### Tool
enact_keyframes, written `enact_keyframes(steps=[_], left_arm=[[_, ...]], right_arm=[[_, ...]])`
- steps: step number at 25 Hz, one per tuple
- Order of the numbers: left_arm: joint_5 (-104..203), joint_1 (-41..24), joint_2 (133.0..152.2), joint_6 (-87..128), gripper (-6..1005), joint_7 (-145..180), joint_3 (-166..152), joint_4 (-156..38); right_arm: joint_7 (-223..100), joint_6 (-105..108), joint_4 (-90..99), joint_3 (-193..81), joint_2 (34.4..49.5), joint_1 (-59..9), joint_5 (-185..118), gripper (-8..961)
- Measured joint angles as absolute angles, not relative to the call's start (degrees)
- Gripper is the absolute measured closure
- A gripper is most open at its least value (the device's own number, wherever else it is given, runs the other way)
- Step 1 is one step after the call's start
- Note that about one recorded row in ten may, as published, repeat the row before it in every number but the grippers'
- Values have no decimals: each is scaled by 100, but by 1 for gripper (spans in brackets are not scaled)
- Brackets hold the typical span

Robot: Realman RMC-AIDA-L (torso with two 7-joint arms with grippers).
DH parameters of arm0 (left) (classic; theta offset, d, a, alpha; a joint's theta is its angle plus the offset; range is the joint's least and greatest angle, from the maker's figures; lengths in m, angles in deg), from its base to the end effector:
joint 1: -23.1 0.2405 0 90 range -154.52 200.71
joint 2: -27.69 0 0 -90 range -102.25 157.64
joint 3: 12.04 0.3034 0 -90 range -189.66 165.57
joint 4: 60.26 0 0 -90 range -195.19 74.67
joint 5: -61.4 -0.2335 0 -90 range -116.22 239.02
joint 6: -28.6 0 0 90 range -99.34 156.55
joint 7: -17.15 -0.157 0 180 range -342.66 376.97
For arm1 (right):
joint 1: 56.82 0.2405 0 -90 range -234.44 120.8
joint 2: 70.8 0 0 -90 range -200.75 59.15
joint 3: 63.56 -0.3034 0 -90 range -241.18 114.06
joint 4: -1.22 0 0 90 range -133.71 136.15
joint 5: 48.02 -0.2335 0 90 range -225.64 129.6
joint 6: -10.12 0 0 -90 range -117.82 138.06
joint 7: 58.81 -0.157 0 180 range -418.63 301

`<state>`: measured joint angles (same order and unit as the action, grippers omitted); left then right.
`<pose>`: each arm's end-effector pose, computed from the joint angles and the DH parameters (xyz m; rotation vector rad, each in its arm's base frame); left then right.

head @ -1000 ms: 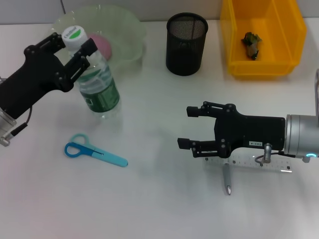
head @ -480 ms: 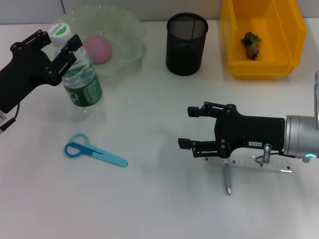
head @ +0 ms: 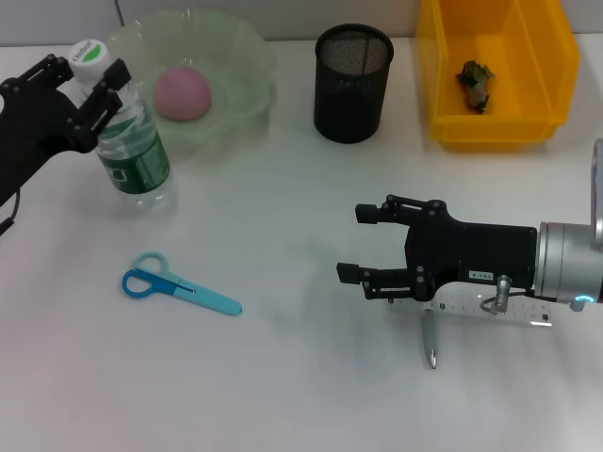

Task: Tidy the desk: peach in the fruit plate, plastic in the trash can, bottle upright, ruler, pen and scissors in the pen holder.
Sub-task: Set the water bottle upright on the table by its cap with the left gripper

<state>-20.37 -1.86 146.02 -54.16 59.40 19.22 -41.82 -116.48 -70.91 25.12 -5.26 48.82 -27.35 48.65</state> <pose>-0.3533 0.3677 -0.0084 -2.0235 -0.3795 -0.9539 0.3005 0.3488 -0.1033 -2.7791 0.3530 0.7539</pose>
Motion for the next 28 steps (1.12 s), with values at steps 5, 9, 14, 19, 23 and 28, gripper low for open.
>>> enact_keyframes(steps=[5, 9, 14, 19, 23, 28], left_arm=[[-2030, -186, 14602, -5285, 561, 5939, 1788, -4182], [-2023, -171, 14605, -5198, 561, 5938, 1758, -4181], [-2009, -160, 14607, -5102, 560, 5935, 1665, -4180], [-2000, -161, 14615, -4967, 560, 5933, 1659, -4195], [-1993, -189, 14617, -4889, 560, 5884, 1661, -4222], [-1987, -209, 14623, -4830, 560, 5850, 1661, -4237]], right_arm=[[-11646, -7090, 2505, -531, 4882, -2736, 4865, 120], [-11646, -7090, 2503, -530, 4882, -2738, 4865, 119], [-11646, -7091, 2503, -530, 4882, -2744, 4865, 119], [-11646, -7091, 2497, -529, 4882, -2747, 4860, 120], [-11646, -7092, 2490, -529, 4882, -2747, 4857, 120], [-11646, -7092, 2486, -529, 4882, -2747, 4856, 119]])
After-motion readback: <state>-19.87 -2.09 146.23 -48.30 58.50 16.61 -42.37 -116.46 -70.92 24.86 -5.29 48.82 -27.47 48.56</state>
